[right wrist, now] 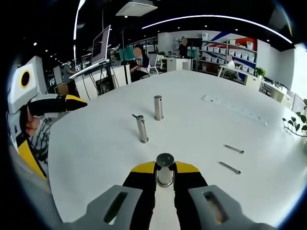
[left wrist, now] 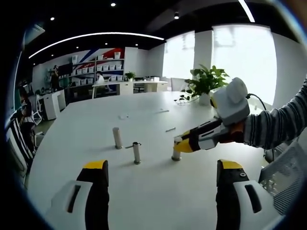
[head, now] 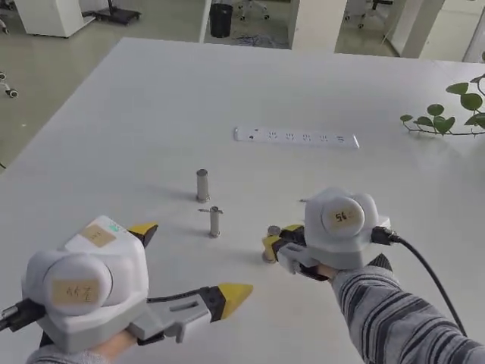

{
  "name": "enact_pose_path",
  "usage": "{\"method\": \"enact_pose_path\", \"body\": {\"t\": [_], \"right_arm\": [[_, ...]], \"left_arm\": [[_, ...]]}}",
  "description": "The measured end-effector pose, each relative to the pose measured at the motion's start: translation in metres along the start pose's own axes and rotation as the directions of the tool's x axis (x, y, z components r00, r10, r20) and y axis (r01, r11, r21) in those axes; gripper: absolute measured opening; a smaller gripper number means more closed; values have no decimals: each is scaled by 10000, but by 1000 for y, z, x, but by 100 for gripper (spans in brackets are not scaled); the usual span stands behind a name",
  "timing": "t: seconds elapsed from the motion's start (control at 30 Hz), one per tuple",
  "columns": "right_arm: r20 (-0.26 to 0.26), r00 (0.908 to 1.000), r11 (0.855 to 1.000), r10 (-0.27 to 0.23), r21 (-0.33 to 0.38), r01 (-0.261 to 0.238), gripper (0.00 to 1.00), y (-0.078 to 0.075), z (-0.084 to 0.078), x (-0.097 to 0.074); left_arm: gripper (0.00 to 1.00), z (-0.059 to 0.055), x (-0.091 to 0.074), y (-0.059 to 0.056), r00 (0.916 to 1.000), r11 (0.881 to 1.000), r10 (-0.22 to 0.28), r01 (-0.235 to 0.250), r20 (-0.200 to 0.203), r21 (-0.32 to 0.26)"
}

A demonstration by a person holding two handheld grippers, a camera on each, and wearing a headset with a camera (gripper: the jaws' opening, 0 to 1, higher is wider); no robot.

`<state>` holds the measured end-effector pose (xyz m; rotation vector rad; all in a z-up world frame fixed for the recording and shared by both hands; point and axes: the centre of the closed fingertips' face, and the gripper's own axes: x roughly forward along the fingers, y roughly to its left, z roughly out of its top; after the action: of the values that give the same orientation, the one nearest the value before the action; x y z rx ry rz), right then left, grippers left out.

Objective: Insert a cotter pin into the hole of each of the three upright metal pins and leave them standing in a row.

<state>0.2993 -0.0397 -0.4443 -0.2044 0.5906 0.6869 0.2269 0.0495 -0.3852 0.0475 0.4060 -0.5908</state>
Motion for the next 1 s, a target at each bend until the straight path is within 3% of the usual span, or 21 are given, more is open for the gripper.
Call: {"method": "enact_pose_path", "body": {"t": [0.33, 0.83, 1.0], "right_arm": [[-119, 9999, 9999, 95, -83, -96, 8, 0, -6, -1], [1, 9997, 9967, 247, -775, -247, 9, 1, -7, -3], [-59, 9995, 9984, 307, -476, -310, 9, 0, -7, -3]], "left_arm": [[92, 1, -1, 1, 10000, 10000, 53, -53, 20, -38], [92, -1, -3, -2, 9999, 10000, 80, -80, -75, 11], [92, -3, -4, -2, 9998, 10000, 82, -81, -155, 10]]}}
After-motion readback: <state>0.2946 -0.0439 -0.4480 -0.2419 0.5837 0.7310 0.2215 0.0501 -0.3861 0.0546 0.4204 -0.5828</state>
